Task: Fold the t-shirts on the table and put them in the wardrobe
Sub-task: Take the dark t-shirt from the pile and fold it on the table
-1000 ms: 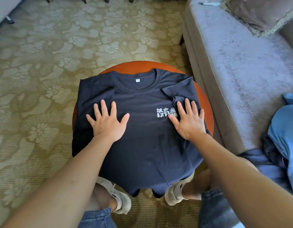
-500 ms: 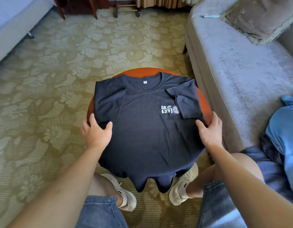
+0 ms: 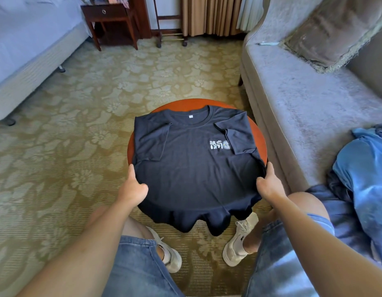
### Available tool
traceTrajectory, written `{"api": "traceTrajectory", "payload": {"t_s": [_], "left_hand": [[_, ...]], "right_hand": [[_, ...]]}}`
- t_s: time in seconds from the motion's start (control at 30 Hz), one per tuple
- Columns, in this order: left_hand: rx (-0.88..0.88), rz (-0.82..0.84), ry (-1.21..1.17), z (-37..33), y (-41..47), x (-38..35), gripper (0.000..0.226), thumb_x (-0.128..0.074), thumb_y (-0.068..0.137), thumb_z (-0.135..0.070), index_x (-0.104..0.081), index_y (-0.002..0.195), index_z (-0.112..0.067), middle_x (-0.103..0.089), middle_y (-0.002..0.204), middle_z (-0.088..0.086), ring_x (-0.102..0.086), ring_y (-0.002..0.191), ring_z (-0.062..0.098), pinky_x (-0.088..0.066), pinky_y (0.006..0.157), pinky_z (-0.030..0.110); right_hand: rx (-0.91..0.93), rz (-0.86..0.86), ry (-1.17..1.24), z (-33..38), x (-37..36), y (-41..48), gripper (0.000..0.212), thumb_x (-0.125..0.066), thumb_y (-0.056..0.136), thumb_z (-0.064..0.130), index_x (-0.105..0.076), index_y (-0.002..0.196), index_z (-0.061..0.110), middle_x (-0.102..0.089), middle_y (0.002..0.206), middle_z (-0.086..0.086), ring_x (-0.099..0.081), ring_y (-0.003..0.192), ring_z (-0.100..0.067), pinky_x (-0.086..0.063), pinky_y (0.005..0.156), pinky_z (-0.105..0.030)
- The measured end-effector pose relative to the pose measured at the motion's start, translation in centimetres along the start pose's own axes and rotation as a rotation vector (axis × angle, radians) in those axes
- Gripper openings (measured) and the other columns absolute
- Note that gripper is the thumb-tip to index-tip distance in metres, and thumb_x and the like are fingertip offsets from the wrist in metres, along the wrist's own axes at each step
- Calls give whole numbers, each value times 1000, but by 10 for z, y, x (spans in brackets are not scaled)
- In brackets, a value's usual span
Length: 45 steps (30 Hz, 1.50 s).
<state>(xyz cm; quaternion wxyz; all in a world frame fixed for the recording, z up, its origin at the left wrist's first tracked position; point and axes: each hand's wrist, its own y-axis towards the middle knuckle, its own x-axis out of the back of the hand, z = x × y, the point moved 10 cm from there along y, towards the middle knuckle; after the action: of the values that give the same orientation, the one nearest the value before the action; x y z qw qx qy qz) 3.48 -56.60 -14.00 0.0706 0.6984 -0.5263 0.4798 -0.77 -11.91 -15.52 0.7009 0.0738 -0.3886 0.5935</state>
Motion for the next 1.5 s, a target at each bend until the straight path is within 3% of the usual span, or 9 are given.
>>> {"api": "traceTrajectory", "payload": {"t_s": [0.17, 0.33, 0.5, 0.6, 0.67, 0.83, 1.07, 1.23, 1.5], "left_hand": [[-186, -60, -193, -31, -5, 15, 59, -45, 97, -4, -32, 149, -29, -39, 151, 4, -41, 135, 27, -37, 102, 33], [-326, -181, -316, -88, 10, 51, 26, -50, 93, -2, -63, 102, -23, -60, 116, -1, -58, 104, 23, -40, 83, 27], [-320, -274, -468, -142, 41, 85, 25, -51, 96, -4, -68, 109, -16, -63, 122, 1, -55, 110, 13, -35, 88, 19], [-300, -163, -513, -166, 73, 84, 55, -58, 96, -15, -39, 148, -19, -44, 148, 4, -43, 135, 21, -35, 103, 25], [-276, -36, -424, -169, 86, 68, 80, -62, 94, -24, -13, 156, -29, -28, 158, 0, -33, 142, 20, -32, 111, 33], [-194, -80, -20, -109, 93, 28, 86, -65, 88, -34, -13, 156, -24, -25, 158, 6, -28, 143, 29, -32, 114, 44], [-50, -162, 199, -54, 59, 11, 86, -63, 88, -45, -13, 155, -24, -36, 146, 15, -35, 134, 37, -34, 107, 45], [-102, -129, 111, -61, 40, 10, 72, -51, 96, -20, -12, 155, -32, -46, 146, 5, -54, 113, 34, -40, 78, 34], [-234, -139, -422, -98, 57, 44, 55, -61, 93, -19, -42, 144, -26, -43, 149, -2, -43, 134, 20, -37, 107, 32]], "right_hand": [[151, -117, 77, 39, 14, -4, 48, -40, 93, 2, -47, 138, 19, -56, 132, -17, -53, 117, -34, -37, 88, -29], [277, -175, 237, 101, 31, 16, 26, -45, 91, -2, -59, 91, 20, -63, 104, -9, -54, 87, -19, -36, 75, -24], [265, -201, 368, 157, 47, 56, 32, -47, 88, 0, -61, 79, 27, -63, 97, -2, -56, 93, -18, -43, 85, -26], [274, -52, 401, 188, 42, 80, 42, -53, 90, 2, -58, 127, 21, -52, 126, 7, -46, 118, -9, -35, 106, -24], [242, 104, 348, 189, 26, 88, 80, -63, 86, 13, -22, 154, 16, -38, 148, 6, -34, 137, -10, -25, 116, -29], [169, 41, -201, 121, 10, 91, 76, -59, 74, 34, -39, 145, 16, -43, 147, -15, -40, 133, -35, -36, 110, -42], [29, 2, -371, 57, 9, 52, 60, -57, 86, 16, -34, 141, 14, -41, 138, -23, -42, 124, -46, -39, 100, -43], [87, -1, -250, 59, 6, 32, 55, -49, 83, 1, -41, 138, 8, -56, 128, -24, -53, 115, -42, -44, 90, -37], [185, -101, 196, 120, 34, 43, 58, -58, 90, 2, -41, 145, 10, -59, 99, -5, -56, 100, -22, -38, 80, -16]]}}
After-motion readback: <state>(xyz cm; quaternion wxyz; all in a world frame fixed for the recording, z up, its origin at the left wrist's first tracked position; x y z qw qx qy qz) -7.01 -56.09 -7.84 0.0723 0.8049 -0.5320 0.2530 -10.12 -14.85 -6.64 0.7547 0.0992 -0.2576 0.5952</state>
